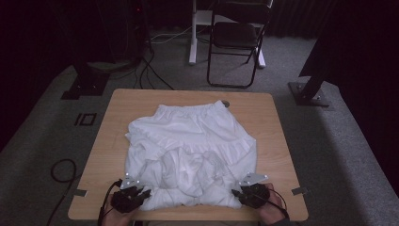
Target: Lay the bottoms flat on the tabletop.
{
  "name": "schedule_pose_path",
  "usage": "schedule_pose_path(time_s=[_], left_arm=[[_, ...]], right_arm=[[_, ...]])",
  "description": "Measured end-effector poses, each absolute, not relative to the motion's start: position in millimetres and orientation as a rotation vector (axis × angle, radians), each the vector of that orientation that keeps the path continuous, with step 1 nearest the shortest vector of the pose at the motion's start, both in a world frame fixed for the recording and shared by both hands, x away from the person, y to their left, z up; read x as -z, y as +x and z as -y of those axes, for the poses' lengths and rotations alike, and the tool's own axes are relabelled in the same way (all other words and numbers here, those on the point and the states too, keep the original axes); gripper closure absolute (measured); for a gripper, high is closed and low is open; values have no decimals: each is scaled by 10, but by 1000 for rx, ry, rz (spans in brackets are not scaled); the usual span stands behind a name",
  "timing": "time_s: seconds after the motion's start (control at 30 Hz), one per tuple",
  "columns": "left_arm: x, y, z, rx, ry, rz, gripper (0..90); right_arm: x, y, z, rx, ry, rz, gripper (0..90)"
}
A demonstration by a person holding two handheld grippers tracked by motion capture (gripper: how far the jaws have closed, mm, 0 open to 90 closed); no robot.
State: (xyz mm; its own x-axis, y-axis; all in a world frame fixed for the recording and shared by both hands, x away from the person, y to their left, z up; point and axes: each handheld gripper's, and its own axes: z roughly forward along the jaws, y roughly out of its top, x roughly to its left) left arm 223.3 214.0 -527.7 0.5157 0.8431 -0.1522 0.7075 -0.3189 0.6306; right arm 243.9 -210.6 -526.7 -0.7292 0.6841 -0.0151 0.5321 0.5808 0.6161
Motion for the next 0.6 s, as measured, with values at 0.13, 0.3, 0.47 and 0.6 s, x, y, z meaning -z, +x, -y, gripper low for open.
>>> schedule_pose_path(time_s=[0.13, 0.3, 0.47, 0.6], left_arm=[[5312, 2277, -2124, -265, 2100, -1253, 781], [5346, 2367, -2098, -282, 2068, -1246, 782], [5367, 2604, -1996, -323, 2038, -1254, 781], [5372, 2835, -1913, -360, 2033, -1254, 781]], right_arm=[[5320, 2499, 2133, -905, 1074, -2544, 602], [5359, 2648, 2155, -957, 1081, -2499, 615], [5371, 2964, 2162, -940, 1121, -2413, 617], [5372, 3276, 2166, -888, 1141, -2337, 618]])
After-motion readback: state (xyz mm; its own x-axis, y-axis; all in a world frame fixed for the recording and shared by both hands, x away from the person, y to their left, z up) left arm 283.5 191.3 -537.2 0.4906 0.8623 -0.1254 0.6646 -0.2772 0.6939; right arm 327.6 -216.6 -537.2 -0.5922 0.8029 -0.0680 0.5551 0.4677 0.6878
